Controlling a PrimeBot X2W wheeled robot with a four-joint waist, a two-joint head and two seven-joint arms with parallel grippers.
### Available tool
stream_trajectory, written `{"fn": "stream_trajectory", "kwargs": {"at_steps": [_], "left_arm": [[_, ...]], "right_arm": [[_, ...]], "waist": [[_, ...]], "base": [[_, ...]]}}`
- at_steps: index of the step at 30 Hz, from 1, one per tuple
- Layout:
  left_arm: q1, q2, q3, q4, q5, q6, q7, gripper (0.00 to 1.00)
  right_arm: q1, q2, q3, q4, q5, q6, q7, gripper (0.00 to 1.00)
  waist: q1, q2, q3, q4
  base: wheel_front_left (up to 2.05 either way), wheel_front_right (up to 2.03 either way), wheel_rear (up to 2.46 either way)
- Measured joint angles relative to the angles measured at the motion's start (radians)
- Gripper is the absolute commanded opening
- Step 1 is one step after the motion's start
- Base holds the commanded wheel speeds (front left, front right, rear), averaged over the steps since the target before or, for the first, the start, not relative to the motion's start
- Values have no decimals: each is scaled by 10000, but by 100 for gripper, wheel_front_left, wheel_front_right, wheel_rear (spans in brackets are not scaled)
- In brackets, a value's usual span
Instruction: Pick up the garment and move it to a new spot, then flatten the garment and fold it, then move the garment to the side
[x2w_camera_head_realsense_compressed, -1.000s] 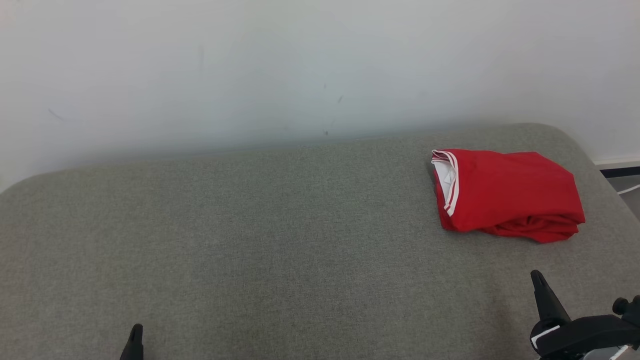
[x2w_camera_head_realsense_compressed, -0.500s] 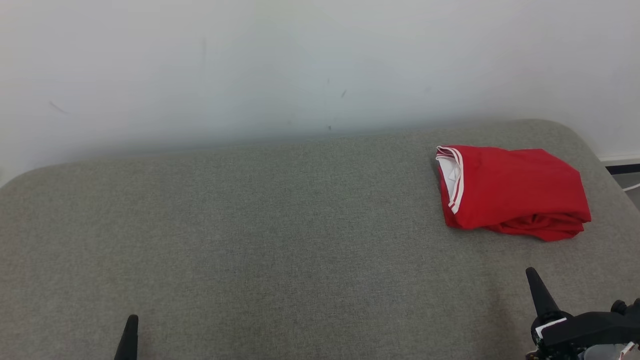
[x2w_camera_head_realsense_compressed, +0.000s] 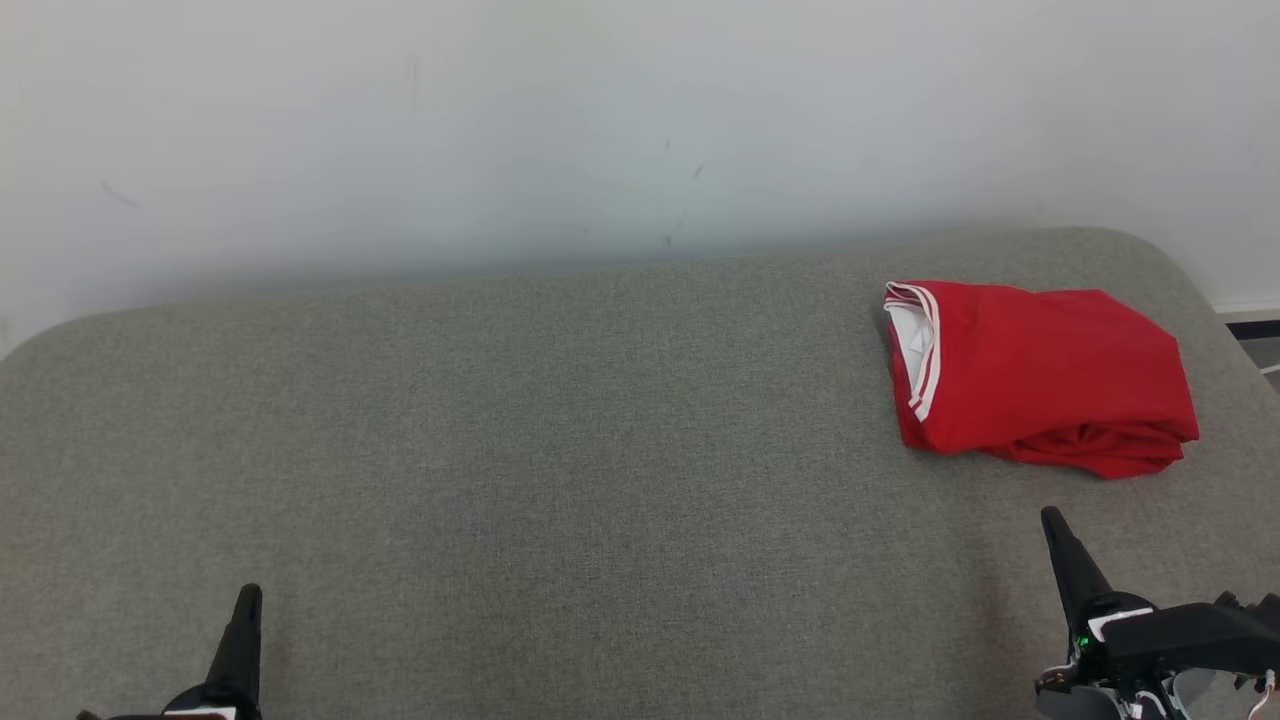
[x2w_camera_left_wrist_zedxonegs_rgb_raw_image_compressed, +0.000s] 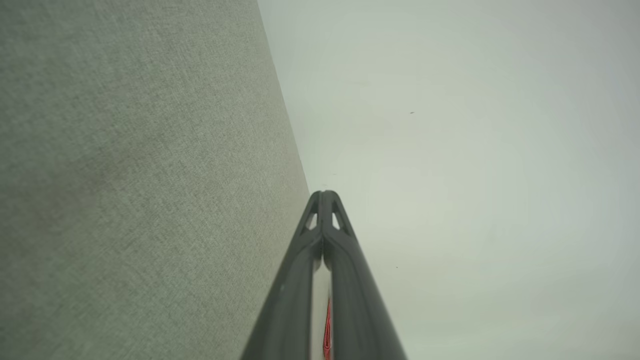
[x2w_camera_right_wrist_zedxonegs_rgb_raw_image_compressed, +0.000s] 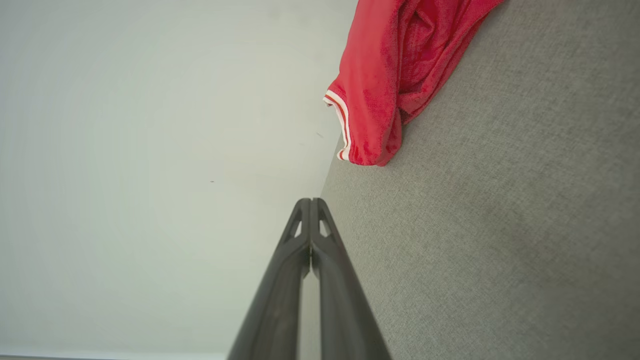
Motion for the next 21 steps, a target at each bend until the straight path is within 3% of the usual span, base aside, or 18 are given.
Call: {"fn": "stream_trajectory", "kwargs": {"at_steps": [13,21], "left_arm": [[-428,-71,305,408,-2092,-357,221,0],[-439,-79,313,454,-2148,-385,245,0]], "right_arm": [[-323,447,-493,263,1488,357,516,0],[-401,485,-497,282,1593,360,514,0]], "waist": [[-1,0,146,83],[-1,0,148,84]], "base": [[0,0,0],[0,0,0]]}}
